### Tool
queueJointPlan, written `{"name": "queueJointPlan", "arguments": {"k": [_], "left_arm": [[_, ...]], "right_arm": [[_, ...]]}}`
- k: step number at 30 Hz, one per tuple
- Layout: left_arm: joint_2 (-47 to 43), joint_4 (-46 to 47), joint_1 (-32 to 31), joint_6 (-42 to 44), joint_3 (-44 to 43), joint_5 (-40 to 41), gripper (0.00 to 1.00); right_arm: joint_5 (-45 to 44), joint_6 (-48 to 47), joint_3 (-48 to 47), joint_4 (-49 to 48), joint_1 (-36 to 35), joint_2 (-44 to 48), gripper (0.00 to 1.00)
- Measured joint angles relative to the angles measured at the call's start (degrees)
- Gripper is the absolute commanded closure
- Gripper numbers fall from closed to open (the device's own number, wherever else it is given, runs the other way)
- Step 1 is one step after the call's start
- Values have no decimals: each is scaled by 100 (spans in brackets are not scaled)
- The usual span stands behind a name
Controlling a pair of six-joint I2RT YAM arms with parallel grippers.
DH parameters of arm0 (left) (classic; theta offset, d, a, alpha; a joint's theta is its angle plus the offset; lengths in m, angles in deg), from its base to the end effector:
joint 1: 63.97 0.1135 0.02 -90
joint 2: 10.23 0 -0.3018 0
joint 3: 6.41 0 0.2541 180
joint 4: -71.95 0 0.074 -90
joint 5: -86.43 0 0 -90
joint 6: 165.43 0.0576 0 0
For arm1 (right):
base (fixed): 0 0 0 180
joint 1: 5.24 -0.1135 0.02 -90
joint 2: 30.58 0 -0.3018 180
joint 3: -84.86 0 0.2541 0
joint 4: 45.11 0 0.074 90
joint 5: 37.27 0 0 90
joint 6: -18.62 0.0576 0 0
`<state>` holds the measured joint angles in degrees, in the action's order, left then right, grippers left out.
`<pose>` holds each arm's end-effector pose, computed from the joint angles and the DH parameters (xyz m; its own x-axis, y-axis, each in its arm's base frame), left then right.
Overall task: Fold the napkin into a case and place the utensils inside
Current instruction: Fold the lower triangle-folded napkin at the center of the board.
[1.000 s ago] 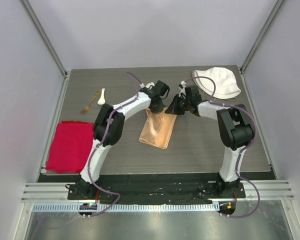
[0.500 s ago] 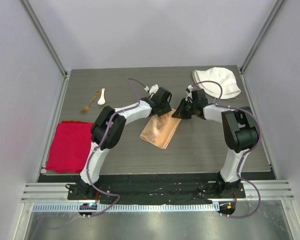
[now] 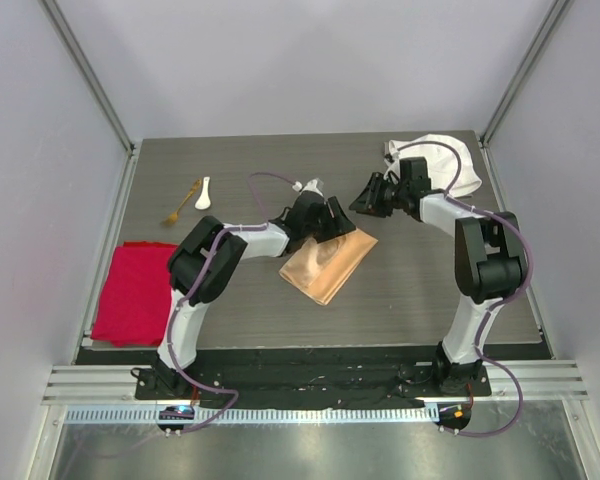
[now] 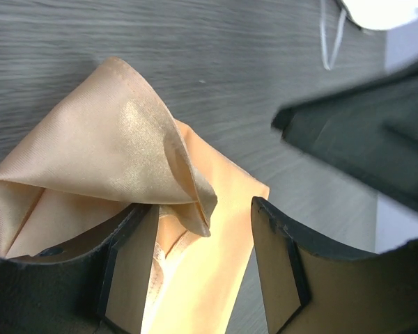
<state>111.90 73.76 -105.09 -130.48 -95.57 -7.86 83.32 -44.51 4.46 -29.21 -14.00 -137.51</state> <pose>0.3785 -0.3361 0.1628 -0.8004 -0.3863 -0.4585 0.0838 0.6851 -0.7236 0.4170 0.0939 0.2053 -0.8219 0.2670 -0.5032 -0.1467 0.7543 0.6399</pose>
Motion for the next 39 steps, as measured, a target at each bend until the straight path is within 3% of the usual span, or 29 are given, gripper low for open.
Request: {"name": "queueJointPlan", "arguments": {"k": [6, 18, 24, 27, 30, 33, 34, 35, 39], "left_arm": [[-61, 671, 44, 177, 374, -442, 39], [-313, 741, 52, 485, 595, -1049, 37], [-310, 765, 55, 470, 588, -1224, 37], [-321, 728, 55, 496, 586, -1279, 37], [-498, 452, 70, 588, 586, -1274, 41], [-1019, -4, 127, 656, 590, -1202, 53], [-1237, -151, 153, 695, 590, -1174, 63], [-1429, -282, 175, 734, 584, -1147, 66], [-1917, -730, 223, 874, 603, -986, 73]], "right_arm": [[472, -164, -422, 50, -70, -232, 55], [393, -278, 426, -44, -232, -151, 57], [289, -321, 498, -20, -243, -125, 78], [173, -389, 603, 20, -254, -52, 83], [116, -485, 647, 136, -267, 26, 88], [116, -612, 647, 247, -313, 50, 91], [129, -647, 643, 282, -321, 50, 91], [151, -688, 640, 308, -328, 50, 91], [258, -844, 540, 352, -341, 26, 93]]}}
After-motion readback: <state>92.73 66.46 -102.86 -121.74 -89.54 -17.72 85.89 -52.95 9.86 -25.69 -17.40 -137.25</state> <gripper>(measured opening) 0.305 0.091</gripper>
